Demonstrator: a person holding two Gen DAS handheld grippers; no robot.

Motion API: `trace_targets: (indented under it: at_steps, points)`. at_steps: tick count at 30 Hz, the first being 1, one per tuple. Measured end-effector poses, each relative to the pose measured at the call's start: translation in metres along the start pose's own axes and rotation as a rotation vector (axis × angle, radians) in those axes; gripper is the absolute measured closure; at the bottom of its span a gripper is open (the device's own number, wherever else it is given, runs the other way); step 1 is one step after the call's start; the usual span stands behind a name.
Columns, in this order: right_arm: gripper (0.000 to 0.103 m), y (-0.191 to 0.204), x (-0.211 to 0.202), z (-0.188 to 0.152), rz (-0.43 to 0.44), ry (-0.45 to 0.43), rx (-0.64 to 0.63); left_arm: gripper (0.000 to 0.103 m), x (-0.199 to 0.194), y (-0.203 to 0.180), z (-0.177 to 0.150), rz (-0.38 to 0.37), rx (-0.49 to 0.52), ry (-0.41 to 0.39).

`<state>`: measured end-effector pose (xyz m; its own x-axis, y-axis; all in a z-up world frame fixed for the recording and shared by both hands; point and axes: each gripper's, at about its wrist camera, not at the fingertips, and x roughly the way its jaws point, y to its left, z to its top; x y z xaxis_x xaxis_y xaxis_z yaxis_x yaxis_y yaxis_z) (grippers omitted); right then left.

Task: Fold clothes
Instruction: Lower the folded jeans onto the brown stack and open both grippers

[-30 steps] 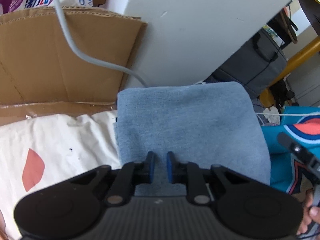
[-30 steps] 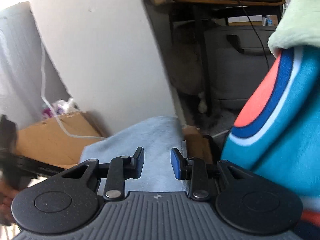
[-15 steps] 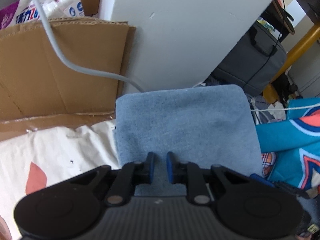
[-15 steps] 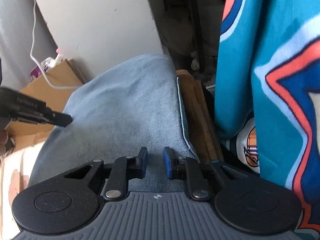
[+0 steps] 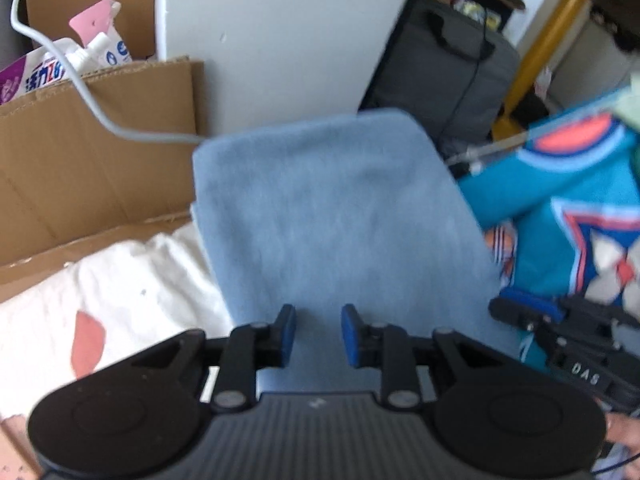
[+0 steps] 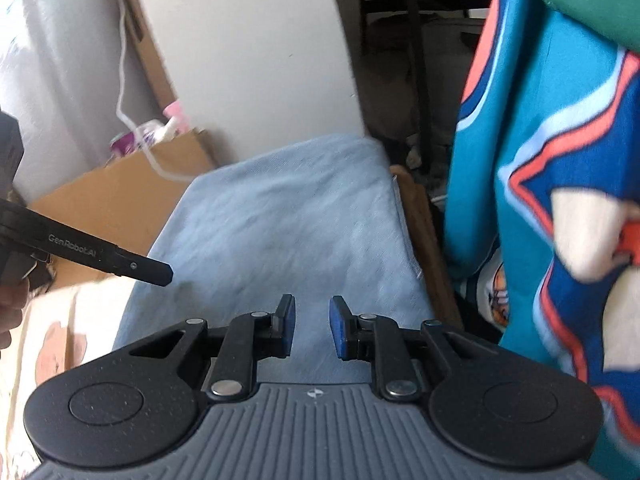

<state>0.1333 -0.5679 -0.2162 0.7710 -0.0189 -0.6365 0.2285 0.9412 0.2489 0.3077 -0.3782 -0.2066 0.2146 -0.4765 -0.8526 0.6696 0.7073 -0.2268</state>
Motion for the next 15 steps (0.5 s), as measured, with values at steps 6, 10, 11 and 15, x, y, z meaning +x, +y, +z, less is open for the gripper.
trace_targets:
  at_steps: [6,10,11,15]
  points:
    - [0.078,0.014,-0.005,-0.034,0.045,0.068,0.002,0.076,-0.008,-0.005,-0.037,0.007,-0.029,0.031]
    - [0.078,0.016,-0.015,-0.050,0.047,0.089,-0.003,0.076,-0.012,-0.002,-0.059,0.034,-0.023,0.060]
    - [0.078,0.015,-0.017,-0.053,0.044,0.098,-0.001,0.076,-0.012,-0.001,-0.064,0.033,-0.012,0.072]
    - [0.078,0.013,-0.023,-0.063,0.038,0.121,0.026,0.076,-0.015,-0.002,-0.069,0.045,0.040,0.090]
